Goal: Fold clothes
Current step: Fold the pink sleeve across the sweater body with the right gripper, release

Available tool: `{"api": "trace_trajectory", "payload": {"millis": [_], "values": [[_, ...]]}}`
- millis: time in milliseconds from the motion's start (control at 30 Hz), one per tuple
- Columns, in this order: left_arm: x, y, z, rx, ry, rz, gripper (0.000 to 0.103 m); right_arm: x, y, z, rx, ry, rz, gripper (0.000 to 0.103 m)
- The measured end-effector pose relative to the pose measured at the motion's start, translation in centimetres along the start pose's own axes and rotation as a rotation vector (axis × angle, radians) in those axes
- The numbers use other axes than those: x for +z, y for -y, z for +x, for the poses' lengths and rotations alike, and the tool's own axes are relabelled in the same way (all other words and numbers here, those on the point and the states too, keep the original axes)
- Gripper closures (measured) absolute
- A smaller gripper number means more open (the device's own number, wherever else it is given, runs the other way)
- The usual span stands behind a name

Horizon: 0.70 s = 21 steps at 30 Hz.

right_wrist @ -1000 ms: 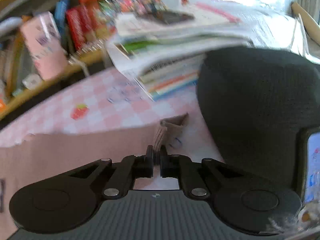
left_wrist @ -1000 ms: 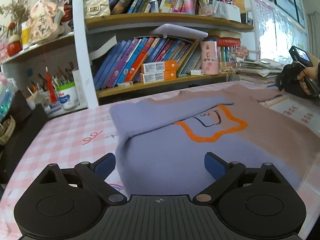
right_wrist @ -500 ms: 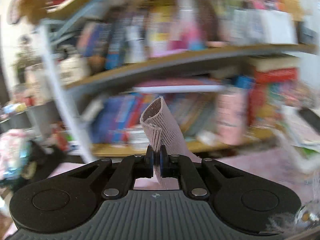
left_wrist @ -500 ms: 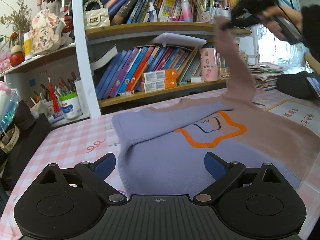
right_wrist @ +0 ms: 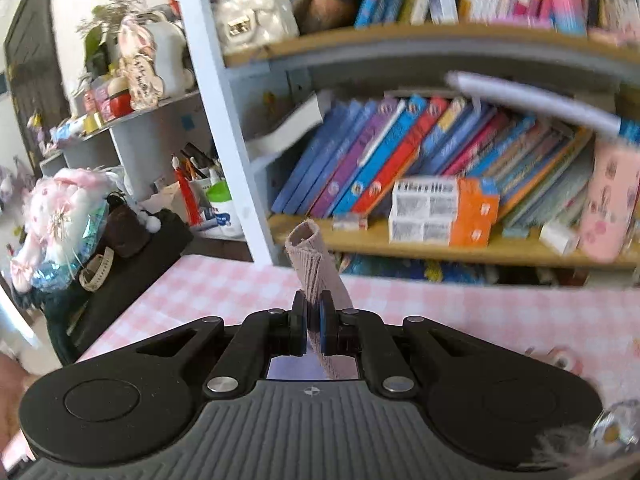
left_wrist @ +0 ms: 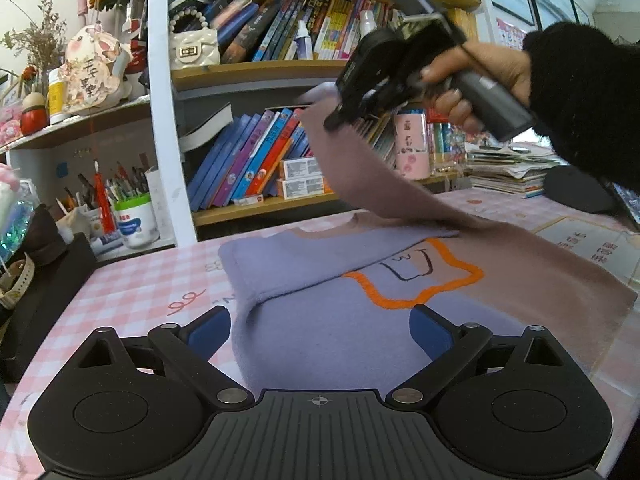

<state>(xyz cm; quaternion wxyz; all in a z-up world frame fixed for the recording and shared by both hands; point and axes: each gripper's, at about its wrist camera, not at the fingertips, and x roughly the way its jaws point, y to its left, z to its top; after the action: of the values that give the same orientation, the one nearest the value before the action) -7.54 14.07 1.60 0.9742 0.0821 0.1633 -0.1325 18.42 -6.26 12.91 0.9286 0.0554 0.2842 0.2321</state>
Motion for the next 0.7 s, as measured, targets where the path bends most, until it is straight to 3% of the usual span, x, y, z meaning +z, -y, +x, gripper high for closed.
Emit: {"api": "trace_trajectory", "payload": {"millis": [100,167,267,367,500,700], "values": [[0.0,0.0,0.0,-0.003,0.003,-0.001,0.005,-0.6,0.0,1.2,0.024,-0.02,0.04,0.097],[0.0,0.0,0.0,-0.003,0.002,-0.002,0.005,-0.9,0.0,1.5,0.038,-0.022,0.061,0.09],[0.0,0.1,0.0,-0.001,-0.003,-0.003,0.004,-0.9,0.8,0.0,0.088,0.047,0.137,0.046],[0.0,0.1,0.2,0.001,-0.008,0.005,0.004,-0.9,2.1,-2.0,0.118,0.089,0.2,0.046],[0.0,0.3,0.3,0.013,-0.016,0.017,0.004,-2.3,3.6,-4.5,0.092,0.065,0.199,0.045],[-0.1,0.5,0.6,0.042,-0.042,0.012,0.004,-10.7,5.4,-10.6,-0.035,0.04,0.127,0.037]]}}
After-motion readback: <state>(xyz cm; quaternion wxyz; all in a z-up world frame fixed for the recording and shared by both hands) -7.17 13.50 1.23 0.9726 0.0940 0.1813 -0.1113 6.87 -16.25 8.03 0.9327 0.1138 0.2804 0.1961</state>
